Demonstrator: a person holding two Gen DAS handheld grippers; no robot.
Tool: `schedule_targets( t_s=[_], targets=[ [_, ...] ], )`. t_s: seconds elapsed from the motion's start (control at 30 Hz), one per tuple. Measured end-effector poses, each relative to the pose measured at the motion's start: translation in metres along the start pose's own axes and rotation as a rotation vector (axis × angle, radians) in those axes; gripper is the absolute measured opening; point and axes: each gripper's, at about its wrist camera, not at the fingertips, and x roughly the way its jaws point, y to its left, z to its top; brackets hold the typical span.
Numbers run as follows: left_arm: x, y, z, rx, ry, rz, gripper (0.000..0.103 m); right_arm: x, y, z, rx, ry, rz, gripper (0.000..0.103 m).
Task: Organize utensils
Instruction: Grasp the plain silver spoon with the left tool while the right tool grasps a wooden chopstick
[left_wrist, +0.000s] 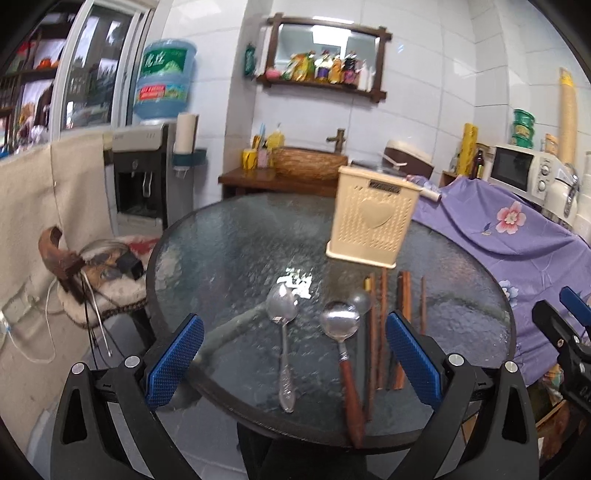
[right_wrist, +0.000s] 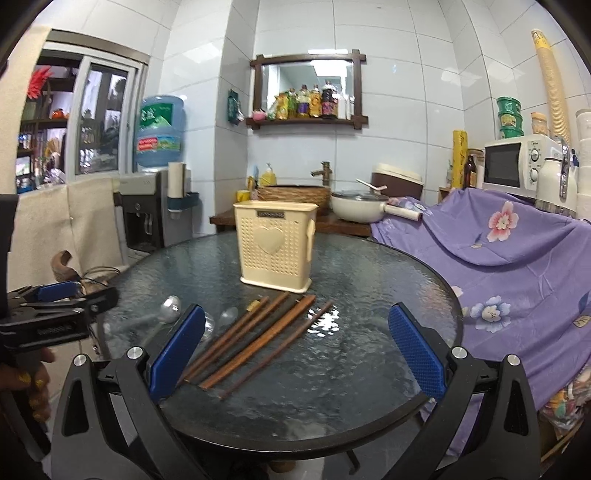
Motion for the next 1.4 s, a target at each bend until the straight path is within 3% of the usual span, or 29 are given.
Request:
schedule_targets(
  t_s=[0.1,0.27,0.4,0.47,0.63,1.07,1.4],
  targets=[
    [0.010,0.013,-0.004,-0.031,0.034,0.016,0.097,0.023,-0.016,-0.006,0.046,0.104,-0.016,0.098],
    [0.030,0.013,-0.007,0.008,0.080,0.061,0.097,0.064,-0.029,-0.022,0.079,0.246,-0.020,0.098],
    [0.053,0.017,-0.008,0.031,0.142,0.063,0.093,0.100,-0.029,-0.023,0.103,0.348,0.022,0.095],
    [0.061,0.018,-0.006,0.043,0.155,0.071,0.092,0.117,-0.028,-0.020,0.132,0.391,0.034,0.082],
    [0.081,0.023,0.007,0.067,0.174,0.076,0.088,0.166,-0.023,-0.010,0.154,0.492,0.052,0.066],
    [0.111,0.019,0.010,0.125,0.224,0.094,0.086,0.236,-0.016,-0.003,0.242,0.627,0.000,0.029],
    [0.129,0.015,0.005,0.140,0.281,0.076,0.072,0.255,-0.009,-0.002,0.220,0.628,-0.023,0.023]
  ],
)
